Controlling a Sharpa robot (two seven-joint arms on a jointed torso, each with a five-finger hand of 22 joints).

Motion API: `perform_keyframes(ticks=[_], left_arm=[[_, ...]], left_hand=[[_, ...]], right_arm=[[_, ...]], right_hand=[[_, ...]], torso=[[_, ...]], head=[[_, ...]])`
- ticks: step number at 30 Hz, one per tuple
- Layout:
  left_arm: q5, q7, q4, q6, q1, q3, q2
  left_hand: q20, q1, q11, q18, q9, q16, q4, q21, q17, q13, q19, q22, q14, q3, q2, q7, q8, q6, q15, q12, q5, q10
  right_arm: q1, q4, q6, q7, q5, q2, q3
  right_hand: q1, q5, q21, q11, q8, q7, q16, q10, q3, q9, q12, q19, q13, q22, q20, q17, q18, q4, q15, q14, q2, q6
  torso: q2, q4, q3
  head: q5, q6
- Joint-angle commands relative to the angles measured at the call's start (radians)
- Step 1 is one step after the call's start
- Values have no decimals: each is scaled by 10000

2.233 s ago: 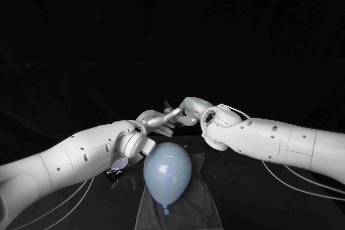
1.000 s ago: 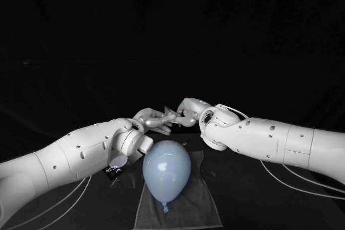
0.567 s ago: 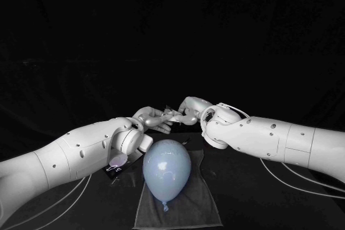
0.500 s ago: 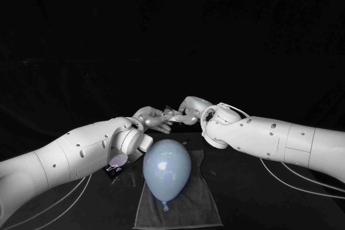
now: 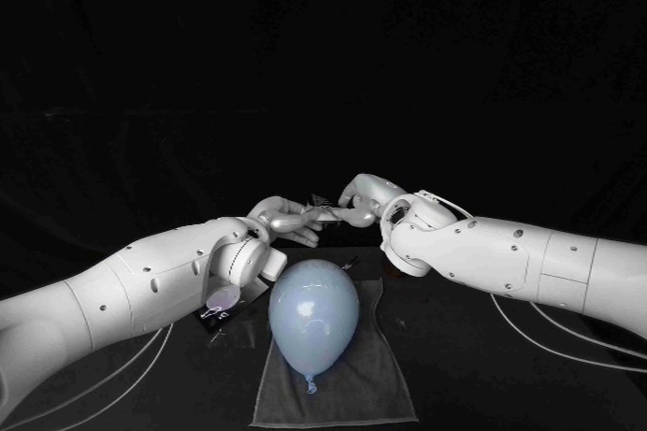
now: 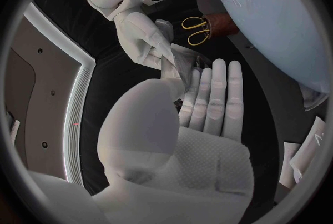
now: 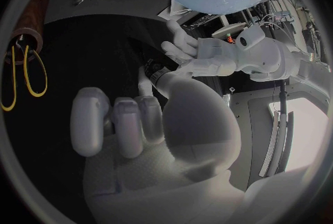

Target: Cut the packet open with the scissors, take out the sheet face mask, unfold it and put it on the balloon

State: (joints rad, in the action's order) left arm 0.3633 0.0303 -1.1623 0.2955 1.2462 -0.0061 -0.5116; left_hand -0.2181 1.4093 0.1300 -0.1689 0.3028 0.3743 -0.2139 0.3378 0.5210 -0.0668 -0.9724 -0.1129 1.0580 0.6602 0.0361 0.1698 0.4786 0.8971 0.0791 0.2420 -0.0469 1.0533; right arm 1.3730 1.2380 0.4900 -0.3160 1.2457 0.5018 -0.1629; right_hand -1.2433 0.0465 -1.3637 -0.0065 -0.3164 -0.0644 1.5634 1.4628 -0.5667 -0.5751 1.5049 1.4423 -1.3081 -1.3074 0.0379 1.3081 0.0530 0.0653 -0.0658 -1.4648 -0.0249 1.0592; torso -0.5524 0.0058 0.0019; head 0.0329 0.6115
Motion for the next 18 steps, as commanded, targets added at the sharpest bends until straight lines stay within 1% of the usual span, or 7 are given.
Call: perform_keyframes(ticks=[1, 3, 6, 7, 11, 15, 18], left_arm=[[26, 16, 35, 348, 24, 12, -53], [27, 27, 33, 357, 26, 11, -61], [28, 51, 35, 357, 28, 11, -73], [31, 65, 36, 351, 30, 11, -81], [60, 96, 42, 348, 35, 10, -99], [106, 130, 48, 355, 39, 9, -114], [122, 151, 54, 355, 41, 9, -123]], left_hand=[[54, -270, -21, -109, 211, 80, 520, 107, 24, -12, 75, -63, 34, 592, 32, 18, 89, 7, 17, -57, -22, 98], [68, -587, -32, -106, 225, 101, 754, 207, 45, -14, 115, -122, 55, 849, 69, 8, 143, 19, 4, -76, -21, 149], [70, -743, -35, -104, 231, 109, 846, 250, 54, -15, 138, -148, 59, 950, 72, 4, 169, 24, 1, -86, -21, 165], [71, -983, -39, -102, 240, 121, 1001, 319, 70, -16, 178, -190, 64, 1096, 81, 1, 207, 21, -2, -103, -18, 190], [75, -1028, -44, -104, 245, 126, 1072, 347, 75, -17, 186, -206, 67, 1127, 89, -8, 223, 24, -6, -105, -17, 203], [79, -1041, -47, -106, 247, 128, 1115, 365, 78, -17, 188, -216, 68, 1144, 85, -13, 231, 25, -9, -108, -17, 207], [85, -1055, -51, -107, 249, 130, 1167, 388, 81, -17, 191, -230, 71, 1169, 71, -17, 239, 27, -12, -111, -17, 214]], right_arm=[[8, -61, 858, -306, -34, 73, 17], [8, -97, 970, -358, -17, 77, 21], [9, -175, 1091, -444, 31, 81, 25], [9, -216, 1135, -492, 65, 83, 27], [9, -315, 1222, -601, 129, 103, 34], [9, -343, 1256, -699, 207, 126, 39], [9, -345, 1253, -749, 249, 140, 43]], right_hand=[[82, 26, 19, -70, -187, 32, 56, 735, -603, -416, -45, -14, -2090, -762, -15, 2564, 46, -525, -79, -1047, 55, 92], [104, 26, 2, -74, -208, 35, 57, 737, -660, -421, -44, -1, -2092, -781, -17, 2569, 41, -555, -82, -1048, 49, 93], [121, 25, 2, -76, -220, 36, 57, 740, -693, -423, -42, 0, -2095, -783, -18, 2570, 41, -570, -84, -1048, 45, 93], [126, 25, 3, -76, -224, 37, 60, 741, -703, -424, -40, 0, -2097, -783, -18, 2579, 41, -575, -84, -1050, 44, 92], [139, 25, -17, -77, -233, 38, 61, 742, -725, -426, -39, 13, -2098, -802, -19, 2582, 36, -587, -85, -1051, 36, 92], [139, 25, -17, -77, -233, 38, 61, 742, -725, -426, -39, 13, -2098, -802, -19, 2582, 36, -587, -85, -1051, 36, 92], [161, 26, -40, -79, -250, 40, 65, 747, -764, -429, -33, 30, -2104, -826, -20, 2597, 29, -612, -87, -1054, 21, 92]], torso=[[2, -3, 6], [1, -5, 3], [-2, -8, 2], [-2, -8, 2], [-5, 5, 6], [-1, -4, 3], [-1, 1, 4]], head=[[7, -1], [24, -11], [39, -8], [39, -8], [69, -32], [55, -24], [78, -35]])
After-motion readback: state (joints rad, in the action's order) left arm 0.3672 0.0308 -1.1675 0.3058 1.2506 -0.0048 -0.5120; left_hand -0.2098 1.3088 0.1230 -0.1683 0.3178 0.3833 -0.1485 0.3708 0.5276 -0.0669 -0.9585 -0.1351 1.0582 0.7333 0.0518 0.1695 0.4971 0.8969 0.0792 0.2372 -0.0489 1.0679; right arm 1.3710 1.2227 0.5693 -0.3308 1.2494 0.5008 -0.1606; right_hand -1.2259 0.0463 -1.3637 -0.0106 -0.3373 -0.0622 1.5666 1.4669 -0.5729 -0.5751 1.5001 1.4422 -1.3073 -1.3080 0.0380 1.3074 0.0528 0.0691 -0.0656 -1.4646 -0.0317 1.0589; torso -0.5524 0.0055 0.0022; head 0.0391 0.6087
